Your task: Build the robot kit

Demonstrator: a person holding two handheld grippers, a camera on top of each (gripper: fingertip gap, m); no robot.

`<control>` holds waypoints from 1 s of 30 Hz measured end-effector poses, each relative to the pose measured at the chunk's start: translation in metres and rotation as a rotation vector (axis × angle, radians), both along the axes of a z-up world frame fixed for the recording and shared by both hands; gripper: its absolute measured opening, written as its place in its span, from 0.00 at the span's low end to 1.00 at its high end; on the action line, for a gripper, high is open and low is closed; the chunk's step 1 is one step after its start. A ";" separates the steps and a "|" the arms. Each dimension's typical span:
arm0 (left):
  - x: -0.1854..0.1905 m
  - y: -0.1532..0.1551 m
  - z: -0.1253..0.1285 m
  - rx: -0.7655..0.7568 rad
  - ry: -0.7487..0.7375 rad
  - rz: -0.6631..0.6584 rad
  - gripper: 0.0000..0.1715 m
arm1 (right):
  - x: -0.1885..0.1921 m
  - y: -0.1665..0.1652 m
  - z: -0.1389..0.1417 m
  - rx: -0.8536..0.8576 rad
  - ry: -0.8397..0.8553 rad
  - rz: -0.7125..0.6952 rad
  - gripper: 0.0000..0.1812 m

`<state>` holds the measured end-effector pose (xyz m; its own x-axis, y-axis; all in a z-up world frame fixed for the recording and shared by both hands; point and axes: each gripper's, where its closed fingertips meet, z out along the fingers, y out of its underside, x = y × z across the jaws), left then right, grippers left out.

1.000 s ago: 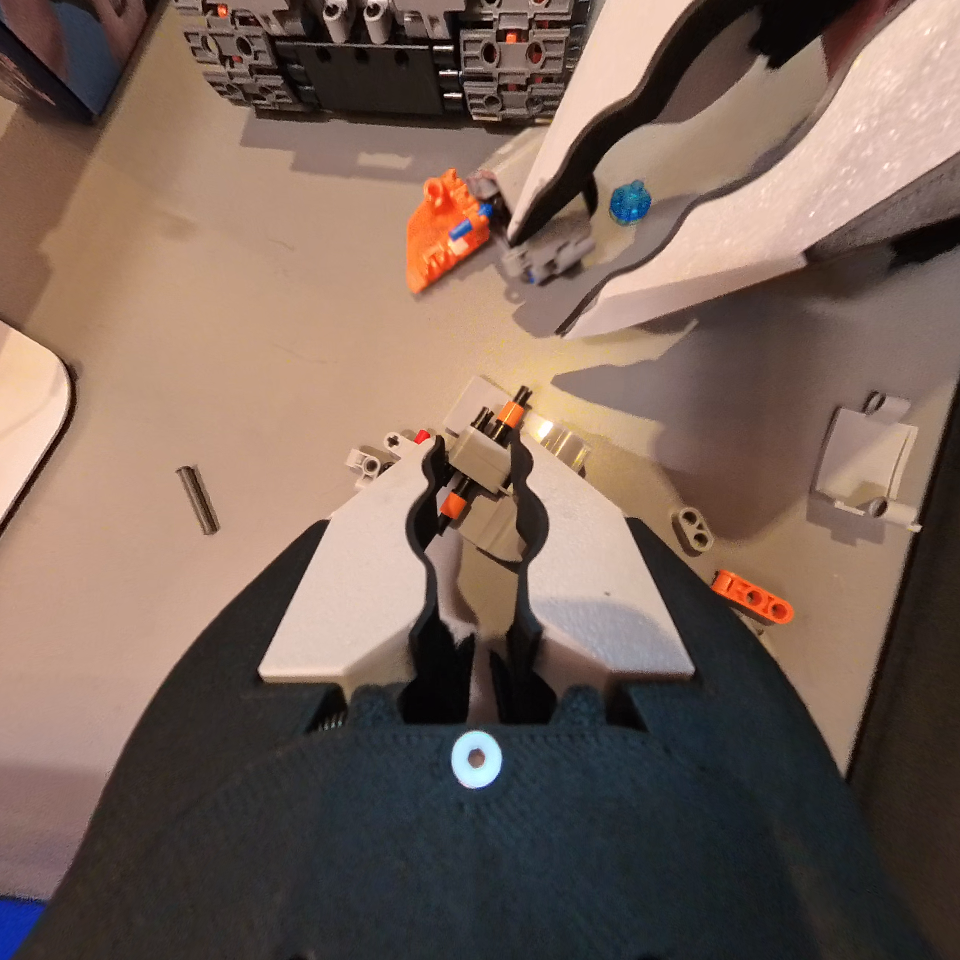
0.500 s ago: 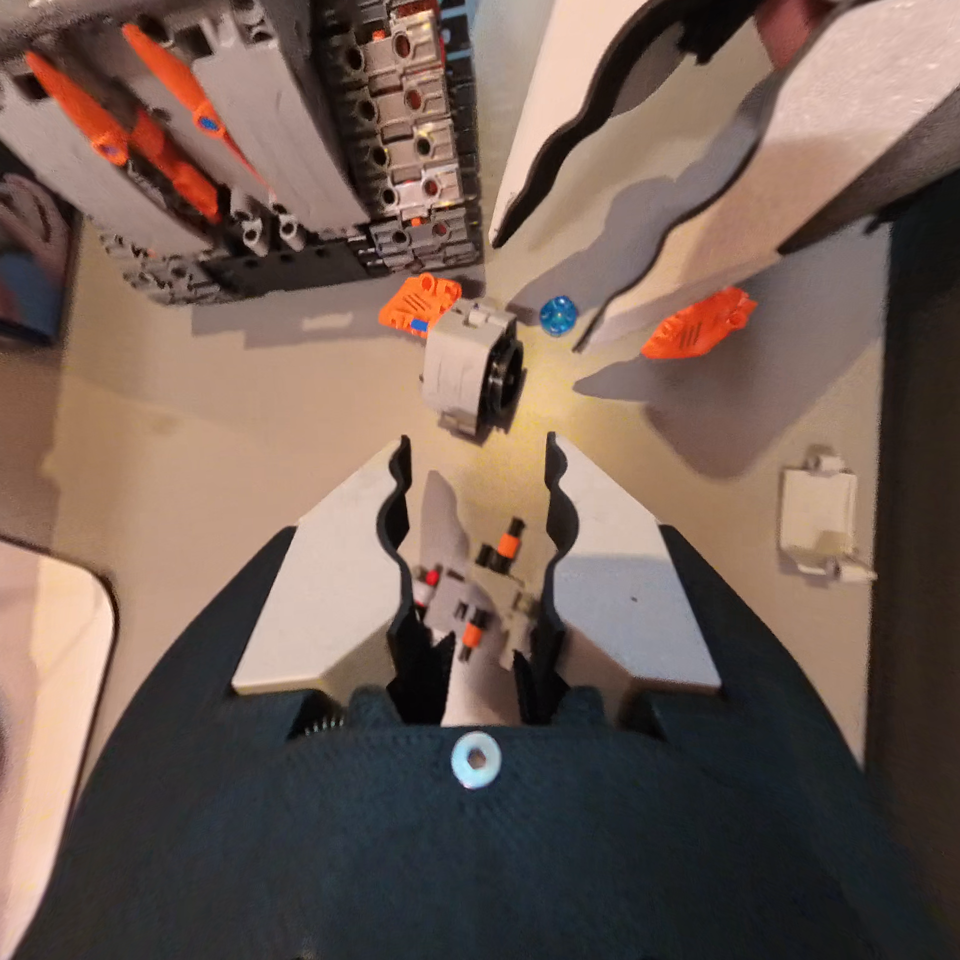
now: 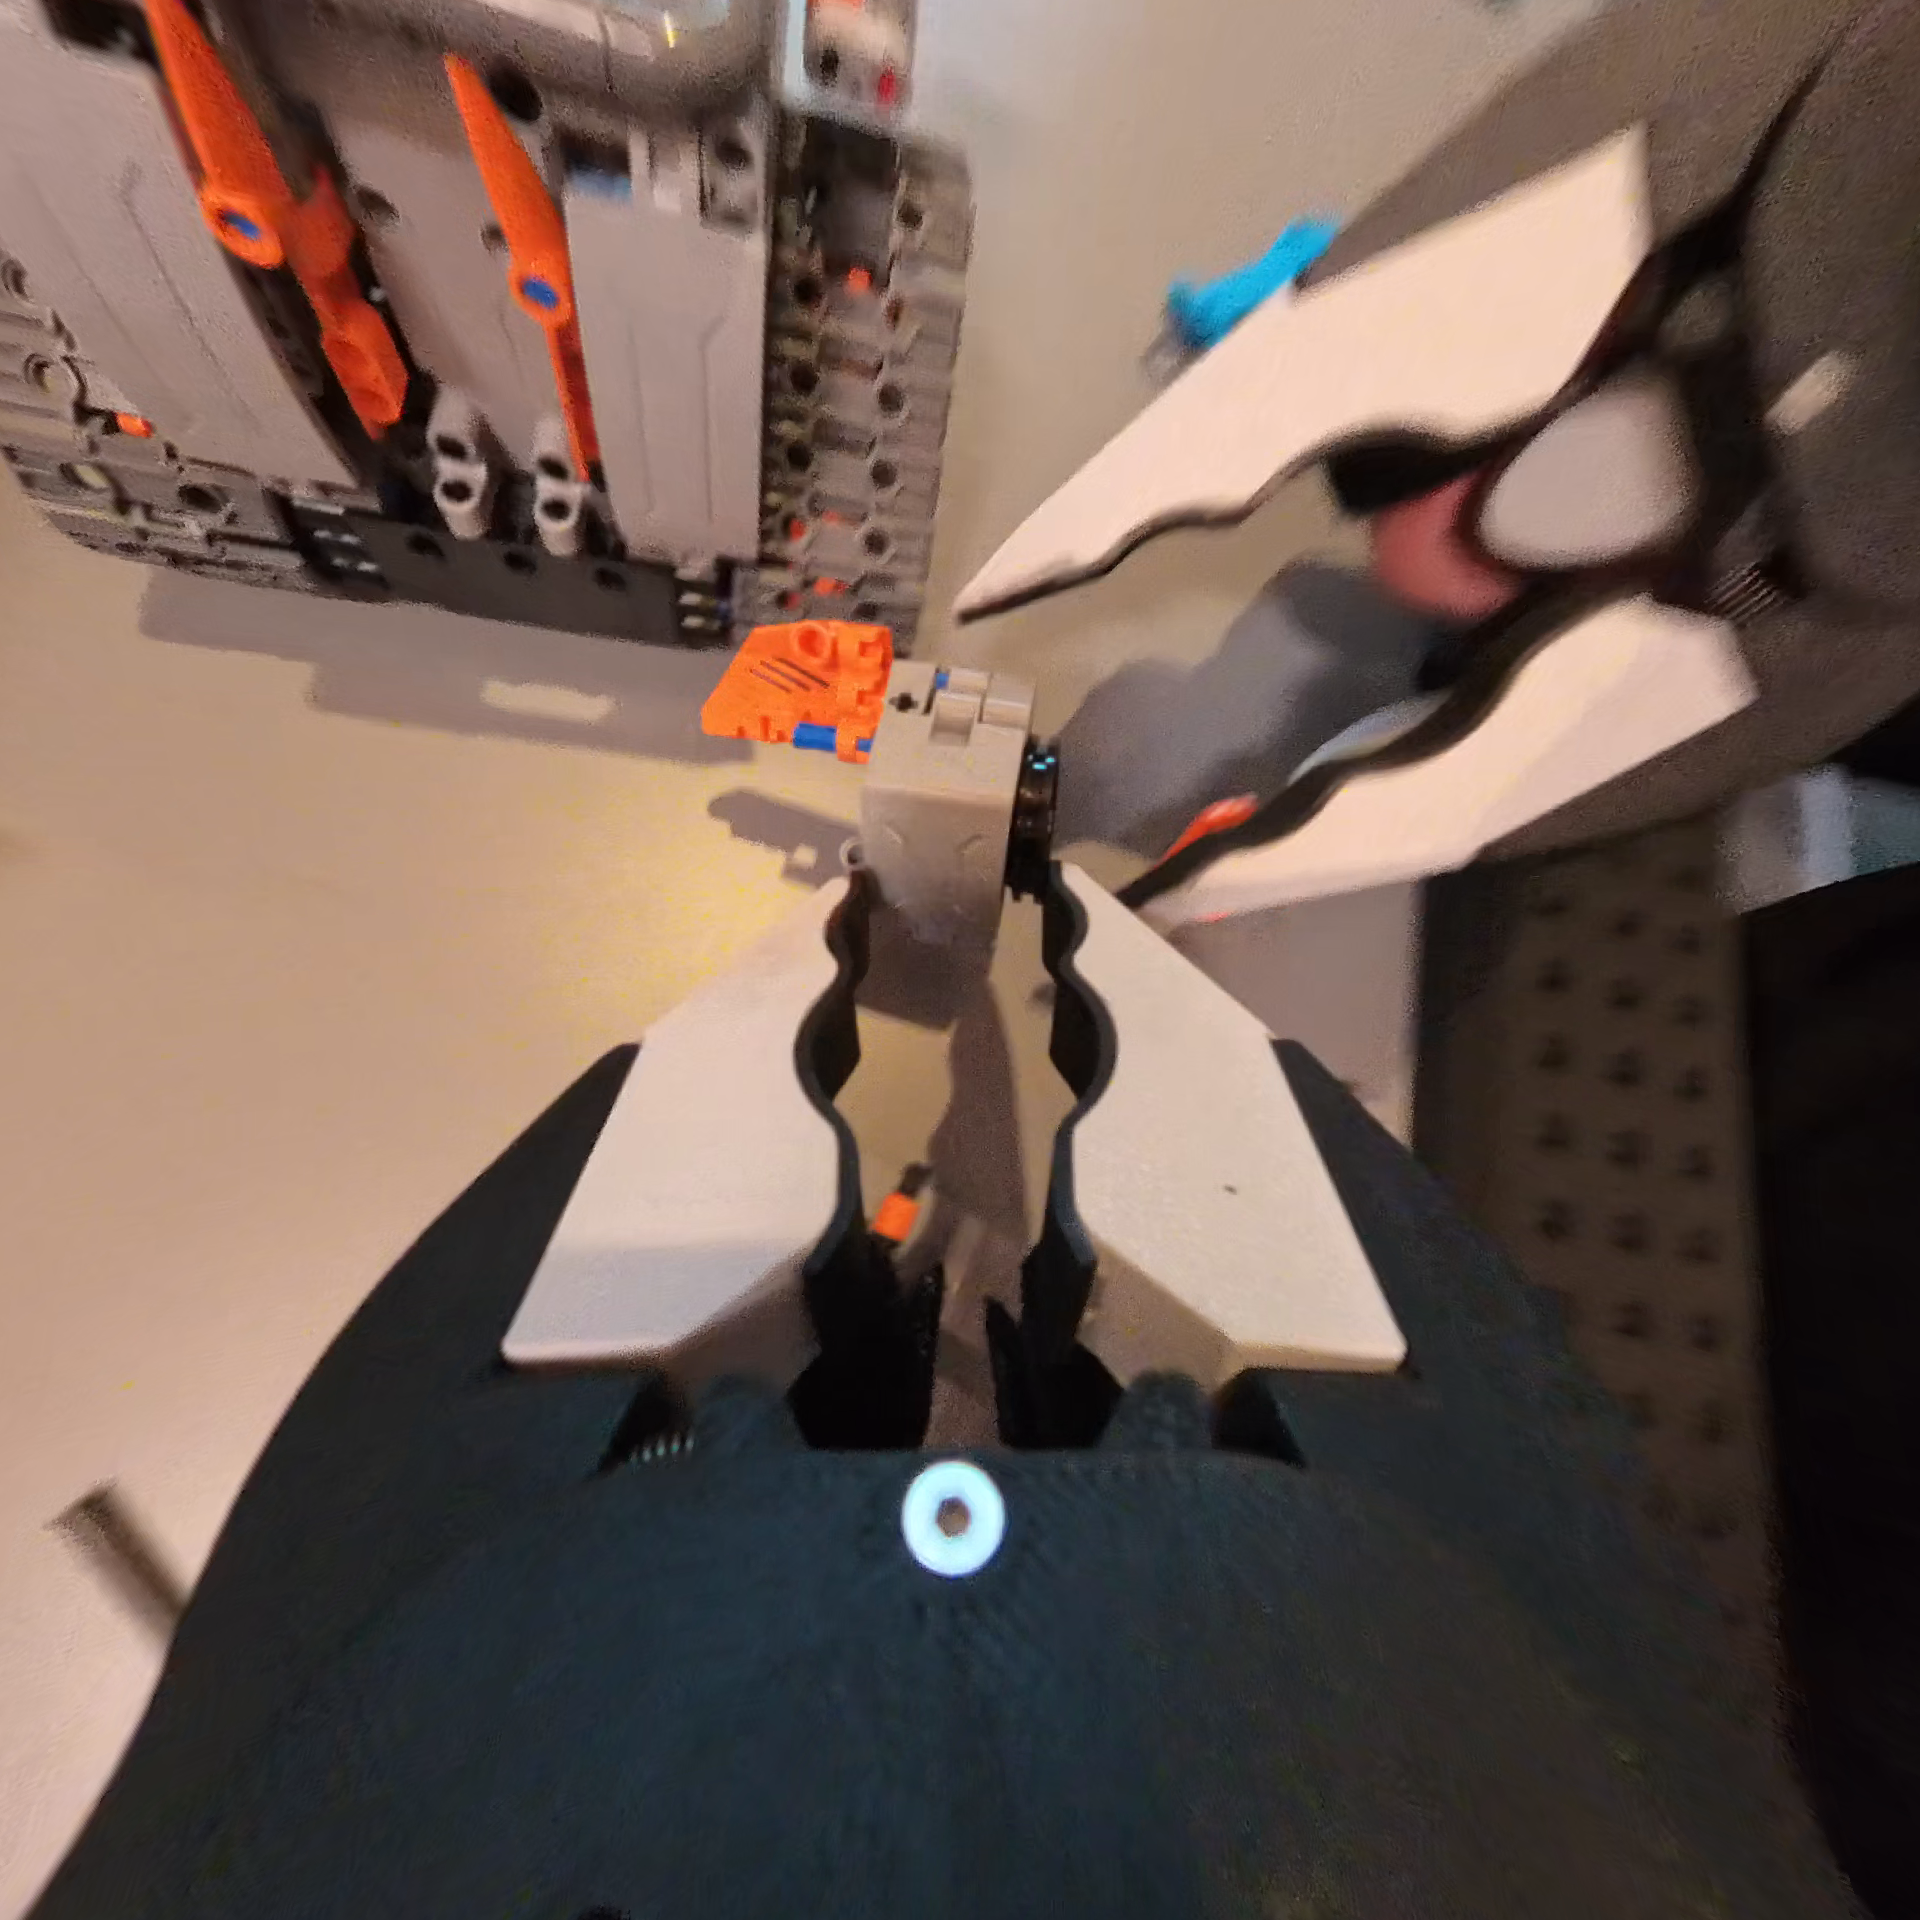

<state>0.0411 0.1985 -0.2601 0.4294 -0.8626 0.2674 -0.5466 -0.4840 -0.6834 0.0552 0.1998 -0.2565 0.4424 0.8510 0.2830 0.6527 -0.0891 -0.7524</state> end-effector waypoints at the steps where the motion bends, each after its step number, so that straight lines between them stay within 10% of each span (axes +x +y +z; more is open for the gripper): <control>1: 0.003 -0.005 0.014 -0.044 -0.100 0.005 0.18 | -0.005 -0.002 0.005 0.038 0.002 0.005 0.35; 5: 0.008 -0.033 0.065 -0.214 -0.446 -0.026 0.18 | -0.015 -0.004 0.040 0.301 0.031 0.053 0.44; 14: -0.001 -0.072 0.095 -0.358 -0.678 -0.088 0.18 | -0.025 -0.034 0.079 0.471 0.046 0.238 0.29; 16: -0.006 -0.072 0.105 -0.341 -0.741 -0.084 0.21 | -0.026 -0.040 0.081 0.407 0.106 0.287 0.00; 21: -0.011 -0.072 0.098 -0.232 -0.663 -0.057 0.20 | -0.030 -0.041 0.071 0.296 0.140 0.331 0.00; 26: -0.019 -0.068 0.113 -0.313 -0.833 -0.022 0.20 | -0.033 -0.035 0.077 0.441 0.094 0.242 0.32; 30: -0.014 -0.075 0.119 -0.382 -0.944 -0.051 0.20 | -0.041 -0.038 0.085 0.585 0.077 0.200 0.19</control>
